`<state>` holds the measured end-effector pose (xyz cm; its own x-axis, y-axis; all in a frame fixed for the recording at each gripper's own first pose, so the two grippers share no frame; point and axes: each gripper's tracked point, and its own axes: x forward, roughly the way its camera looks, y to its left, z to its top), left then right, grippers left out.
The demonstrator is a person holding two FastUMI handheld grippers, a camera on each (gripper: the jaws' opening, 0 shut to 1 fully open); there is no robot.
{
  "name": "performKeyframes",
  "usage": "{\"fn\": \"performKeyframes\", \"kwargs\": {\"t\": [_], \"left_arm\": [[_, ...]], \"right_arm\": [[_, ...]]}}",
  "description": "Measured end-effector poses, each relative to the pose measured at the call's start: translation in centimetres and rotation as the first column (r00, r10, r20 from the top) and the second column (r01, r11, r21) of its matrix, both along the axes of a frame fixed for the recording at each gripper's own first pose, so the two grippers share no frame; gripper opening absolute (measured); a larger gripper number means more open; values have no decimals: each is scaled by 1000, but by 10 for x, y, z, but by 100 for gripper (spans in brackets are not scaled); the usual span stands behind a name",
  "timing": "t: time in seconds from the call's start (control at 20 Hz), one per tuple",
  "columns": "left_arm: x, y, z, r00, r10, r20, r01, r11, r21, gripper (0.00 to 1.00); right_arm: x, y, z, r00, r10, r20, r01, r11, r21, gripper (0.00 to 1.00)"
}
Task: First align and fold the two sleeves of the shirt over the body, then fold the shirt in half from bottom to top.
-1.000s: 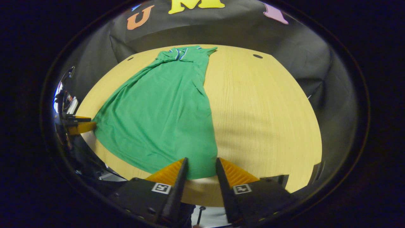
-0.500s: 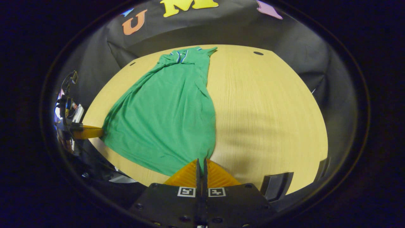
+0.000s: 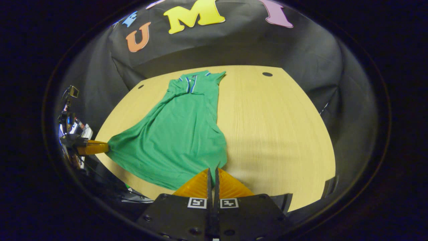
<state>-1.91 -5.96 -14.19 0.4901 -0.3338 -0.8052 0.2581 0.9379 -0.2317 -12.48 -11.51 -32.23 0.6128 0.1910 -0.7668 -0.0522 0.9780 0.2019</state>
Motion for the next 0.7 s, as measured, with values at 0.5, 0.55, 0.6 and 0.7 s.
{"fn": "performKeyframes", "kwargs": {"t": [0.5, 0.55, 0.6, 0.7], "left_arm": [[84, 0, 67, 980, -53, 191, 63, 997, -46, 7], [93, 1, 73, 976, -63, 207, 74, 996, -45, 7], [101, 2, 78, 972, -73, 223, 85, 995, -47, 7], [117, 3, 89, 963, -86, 257, 104, 993, -59, 7]], "right_arm": [[71, -1, 81, 984, -52, 173, 58, 998, -30, 0], [79, 0, 91, 980, -52, 193, 61, 997, -40, 0], [86, 0, 101, 976, -57, 210, 68, 997, -44, 0], [102, 0, 118, 967, -81, 241, 94, 995, -44, 0]]}}
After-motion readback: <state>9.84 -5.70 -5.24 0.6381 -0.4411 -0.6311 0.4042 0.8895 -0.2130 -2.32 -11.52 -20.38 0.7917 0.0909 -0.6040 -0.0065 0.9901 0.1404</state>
